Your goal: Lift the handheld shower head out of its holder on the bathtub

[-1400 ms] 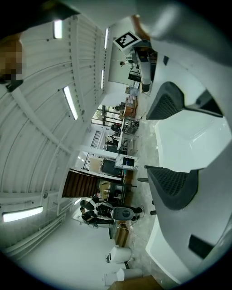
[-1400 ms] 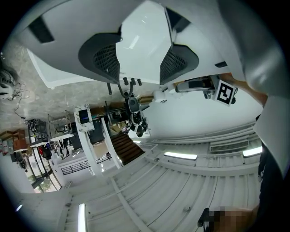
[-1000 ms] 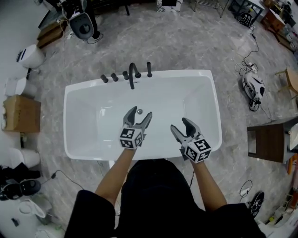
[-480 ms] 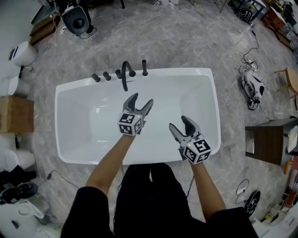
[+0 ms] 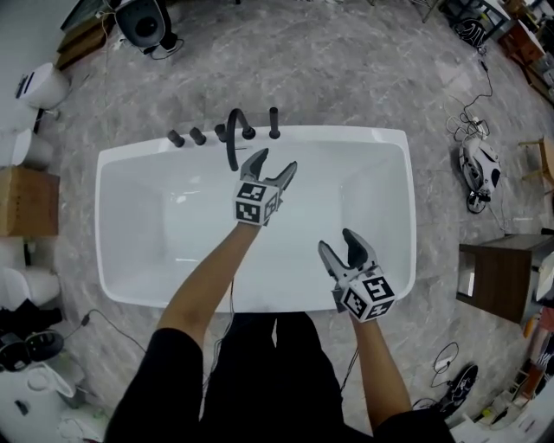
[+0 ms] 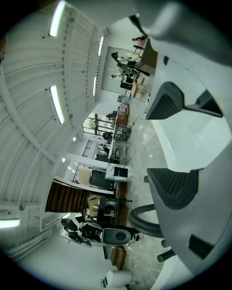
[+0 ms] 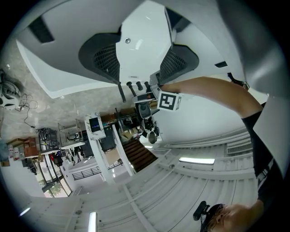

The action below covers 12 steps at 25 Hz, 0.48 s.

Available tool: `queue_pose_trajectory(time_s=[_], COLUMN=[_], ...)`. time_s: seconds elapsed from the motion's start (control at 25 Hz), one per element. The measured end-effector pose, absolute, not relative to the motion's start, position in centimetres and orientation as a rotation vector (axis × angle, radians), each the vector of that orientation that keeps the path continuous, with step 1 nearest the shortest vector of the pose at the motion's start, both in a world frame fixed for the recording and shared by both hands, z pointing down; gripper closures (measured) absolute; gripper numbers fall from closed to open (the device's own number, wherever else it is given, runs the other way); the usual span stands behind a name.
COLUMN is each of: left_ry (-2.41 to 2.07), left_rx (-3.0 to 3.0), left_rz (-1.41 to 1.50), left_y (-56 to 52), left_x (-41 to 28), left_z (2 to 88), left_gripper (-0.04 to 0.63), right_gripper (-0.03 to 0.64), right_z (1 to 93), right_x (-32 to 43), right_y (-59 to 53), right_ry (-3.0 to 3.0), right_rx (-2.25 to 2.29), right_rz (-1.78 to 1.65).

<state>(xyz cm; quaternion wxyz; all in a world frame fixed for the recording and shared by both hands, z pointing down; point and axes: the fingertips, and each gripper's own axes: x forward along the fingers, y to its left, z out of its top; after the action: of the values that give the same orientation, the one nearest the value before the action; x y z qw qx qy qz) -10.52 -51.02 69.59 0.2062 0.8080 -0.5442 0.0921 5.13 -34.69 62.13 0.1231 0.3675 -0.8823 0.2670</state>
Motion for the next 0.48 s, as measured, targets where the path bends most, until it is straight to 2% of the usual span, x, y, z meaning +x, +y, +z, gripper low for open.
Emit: queue_pose_trajectory(time_s=[0.48], left_ry=[-1.572], left_rx=[2.237], left_rz=[0.288], left_y=[-57.8], left_x=[-13.3], left_z=[73.8], left_gripper=[0.285], right_gripper=[0.373], right_z=[65.8], right_x=[4.0], right_y=[-34.6], right_ry=[-2.554], right_rx=[1.076], right_rz=[0.808])
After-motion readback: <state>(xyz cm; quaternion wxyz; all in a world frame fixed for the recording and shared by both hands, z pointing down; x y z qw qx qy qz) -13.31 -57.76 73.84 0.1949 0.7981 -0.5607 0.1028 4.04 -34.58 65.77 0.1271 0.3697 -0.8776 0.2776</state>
